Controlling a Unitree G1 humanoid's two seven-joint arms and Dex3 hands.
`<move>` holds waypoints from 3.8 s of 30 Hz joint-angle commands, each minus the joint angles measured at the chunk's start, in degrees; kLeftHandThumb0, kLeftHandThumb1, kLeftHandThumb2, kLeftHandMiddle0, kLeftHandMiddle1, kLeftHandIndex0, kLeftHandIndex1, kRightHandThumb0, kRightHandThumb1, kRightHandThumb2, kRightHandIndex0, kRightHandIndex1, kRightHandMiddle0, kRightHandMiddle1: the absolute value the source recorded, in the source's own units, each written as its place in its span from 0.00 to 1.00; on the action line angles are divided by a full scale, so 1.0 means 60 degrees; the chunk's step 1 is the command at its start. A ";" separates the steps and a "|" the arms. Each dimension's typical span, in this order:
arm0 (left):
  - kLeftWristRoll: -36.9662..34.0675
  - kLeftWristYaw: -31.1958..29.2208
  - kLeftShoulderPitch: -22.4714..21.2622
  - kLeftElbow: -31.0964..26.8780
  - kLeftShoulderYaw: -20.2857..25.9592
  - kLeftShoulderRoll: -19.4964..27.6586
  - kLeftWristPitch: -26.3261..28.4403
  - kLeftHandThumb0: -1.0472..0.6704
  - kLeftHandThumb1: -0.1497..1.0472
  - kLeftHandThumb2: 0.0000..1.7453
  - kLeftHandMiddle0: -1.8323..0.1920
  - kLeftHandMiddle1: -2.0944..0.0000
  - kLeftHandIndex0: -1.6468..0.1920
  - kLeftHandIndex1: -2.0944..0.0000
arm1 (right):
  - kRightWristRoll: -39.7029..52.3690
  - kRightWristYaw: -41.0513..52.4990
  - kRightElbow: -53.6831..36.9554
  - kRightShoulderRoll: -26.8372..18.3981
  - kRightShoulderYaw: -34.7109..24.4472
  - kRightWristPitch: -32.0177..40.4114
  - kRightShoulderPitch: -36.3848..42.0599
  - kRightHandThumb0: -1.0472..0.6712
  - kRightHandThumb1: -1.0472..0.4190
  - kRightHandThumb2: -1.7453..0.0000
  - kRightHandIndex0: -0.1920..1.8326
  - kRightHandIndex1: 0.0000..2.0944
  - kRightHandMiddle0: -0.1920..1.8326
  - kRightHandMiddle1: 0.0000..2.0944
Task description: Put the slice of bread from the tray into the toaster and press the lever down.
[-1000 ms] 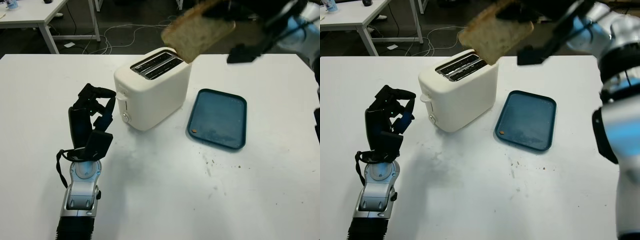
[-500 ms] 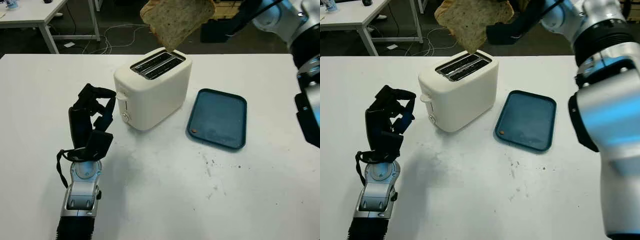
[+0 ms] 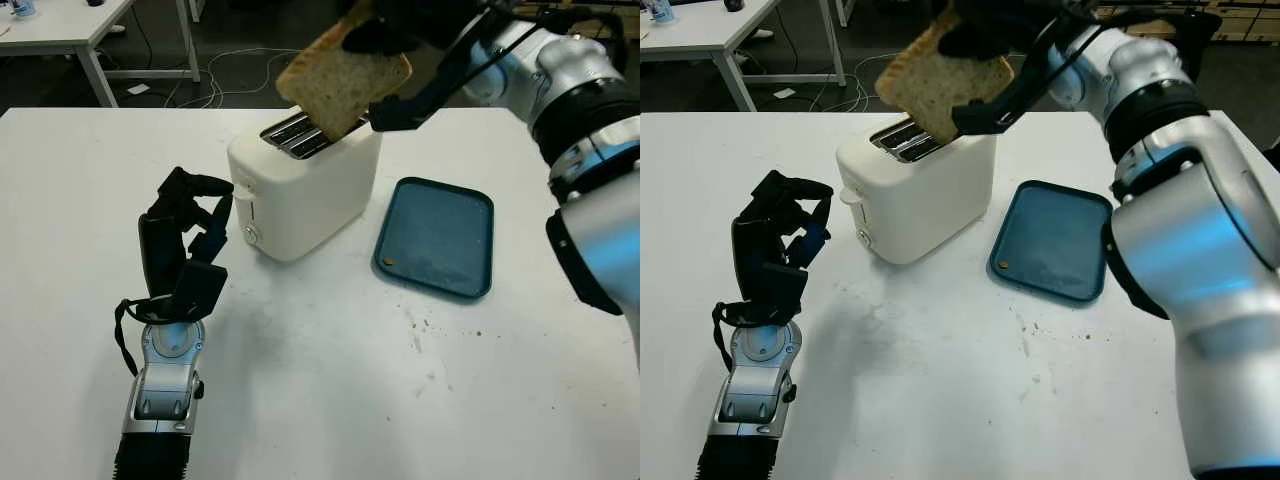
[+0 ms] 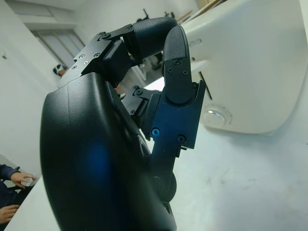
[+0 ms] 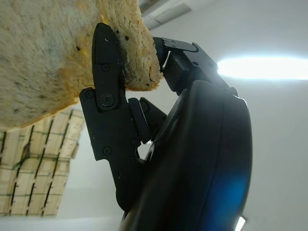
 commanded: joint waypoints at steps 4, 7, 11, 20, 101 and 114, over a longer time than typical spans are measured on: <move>0.0021 0.0014 -0.0031 0.0000 -0.0024 -0.0008 -0.0007 0.32 0.89 0.17 0.52 0.17 0.54 0.29 | -0.0076 0.0172 0.0076 0.0031 0.0123 0.0279 0.0241 0.31 0.09 0.78 0.67 0.83 0.53 0.83; -0.0039 -0.0019 -0.0026 0.0031 -0.0017 -0.0004 -0.0077 0.32 0.89 0.17 0.52 0.17 0.54 0.29 | -0.0117 0.0289 0.0079 0.0028 0.0247 0.0273 0.0302 0.31 0.09 0.77 0.67 0.83 0.53 0.83; 0.0052 0.0027 -0.0026 0.0036 -0.0027 0.0012 -0.0055 0.32 0.89 0.17 0.52 0.17 0.54 0.29 | -0.0113 0.0593 0.0084 0.0043 0.0327 0.0281 0.0371 0.31 0.09 0.75 0.65 0.83 0.51 0.83; 0.0019 0.0024 -0.0014 -0.0026 -0.0021 -0.0021 -0.0017 0.32 0.89 0.17 0.52 0.17 0.54 0.29 | -0.0726 0.0034 0.0076 -0.0009 0.0999 0.0319 0.0331 0.32 0.09 0.77 0.66 0.83 0.51 0.83; 0.0104 0.0169 0.0113 0.0021 -0.0119 -0.0131 -0.0075 0.32 0.89 0.17 0.52 0.17 0.54 0.30 | 0.0998 0.6922 -0.0130 0.0233 -0.0861 0.2462 -0.1888 0.23 0.29 1.00 0.09 0.14 0.21 0.00; 0.0074 0.0129 0.0074 0.0051 -0.0131 -0.0112 -0.0090 0.33 0.89 0.16 0.52 0.17 0.54 0.29 | 0.1659 0.6789 -0.0389 -0.1272 -0.1606 0.1124 -0.0034 0.24 0.26 1.00 0.12 0.20 0.24 0.02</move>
